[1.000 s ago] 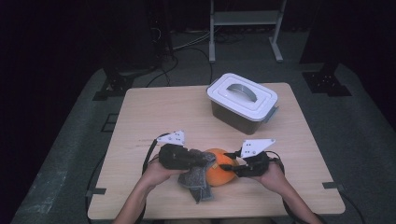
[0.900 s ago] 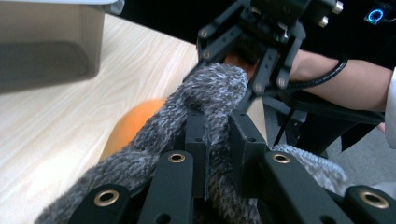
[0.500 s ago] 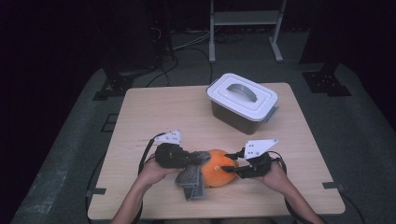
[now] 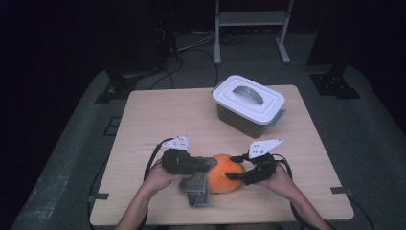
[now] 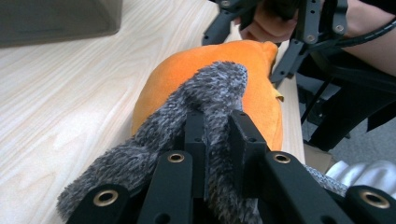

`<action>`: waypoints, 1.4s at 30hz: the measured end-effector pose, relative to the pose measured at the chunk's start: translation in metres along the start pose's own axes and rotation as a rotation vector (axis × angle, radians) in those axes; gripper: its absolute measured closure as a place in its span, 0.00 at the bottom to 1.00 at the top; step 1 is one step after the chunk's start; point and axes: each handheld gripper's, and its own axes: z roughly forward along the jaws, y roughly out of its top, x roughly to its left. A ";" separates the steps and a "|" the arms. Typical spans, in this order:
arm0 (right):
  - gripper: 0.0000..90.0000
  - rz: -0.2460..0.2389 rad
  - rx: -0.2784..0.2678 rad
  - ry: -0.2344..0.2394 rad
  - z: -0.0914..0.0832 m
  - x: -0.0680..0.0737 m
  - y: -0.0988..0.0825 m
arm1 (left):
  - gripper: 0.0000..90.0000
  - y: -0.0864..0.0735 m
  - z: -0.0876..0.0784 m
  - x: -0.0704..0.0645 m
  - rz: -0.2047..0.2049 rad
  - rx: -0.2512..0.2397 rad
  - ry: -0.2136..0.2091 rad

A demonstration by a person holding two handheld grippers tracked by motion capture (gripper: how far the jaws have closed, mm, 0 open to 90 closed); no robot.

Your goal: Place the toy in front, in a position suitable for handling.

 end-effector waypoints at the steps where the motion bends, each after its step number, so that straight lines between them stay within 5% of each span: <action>1: 0.58 -0.014 -0.001 -0.017 -0.001 0.002 0.001 | 0.88 0.001 -0.002 0.001 -0.001 -0.008 0.008; 6: 0.67 -0.019 -0.060 -0.098 -0.008 0.003 0.005 | 0.88 0.005 -0.014 0.001 0.001 -0.058 0.017; 9: 0.67 -0.005 -0.104 -0.207 -0.010 0.005 0.005 | 0.88 0.007 -0.019 0.000 0.008 -0.076 0.032; 14: 0.60 0.010 -0.079 -0.171 -0.006 0.004 0.002 | 0.88 0.001 -0.009 0.003 -0.018 -0.045 0.042; 15: 0.52 0.030 -0.038 -0.037 -0.006 0.004 0.003 | 0.88 -0.002 0.000 0.003 -0.020 -0.017 0.028; 22: 0.32 -0.033 0.008 -0.068 -0.011 0.007 0.008 | 0.87 0.002 0.017 -0.007 0.011 -0.012 0.011; 24: 0.33 -0.056 0.028 -0.088 -0.007 0.009 0.008 | 0.87 0.002 0.016 -0.007 0.010 -0.014 0.015; 26: 0.55 -0.131 0.086 -0.143 -0.003 0.010 0.005 | 0.87 0.002 0.010 -0.004 0.003 -0.029 0.028; 31: 0.69 -0.070 0.063 -0.172 -0.013 0.001 0.002 | 0.87 0.001 0.001 -0.001 -0.005 -0.044 0.041; 37: 0.73 0.015 -0.116 -0.102 -0.010 0.002 0.004 | 0.87 0.009 -0.009 -0.005 0.008 -0.127 0.020; 41: 0.72 0.027 -0.109 -0.109 -0.004 0.002 0.004 | 0.87 0.007 -0.010 -0.004 0.004 -0.119 0.031; 42: 0.71 0.027 -0.087 -0.112 -0.003 0.001 0.002 | 0.87 0.001 -0.002 -0.001 -0.006 -0.066 0.045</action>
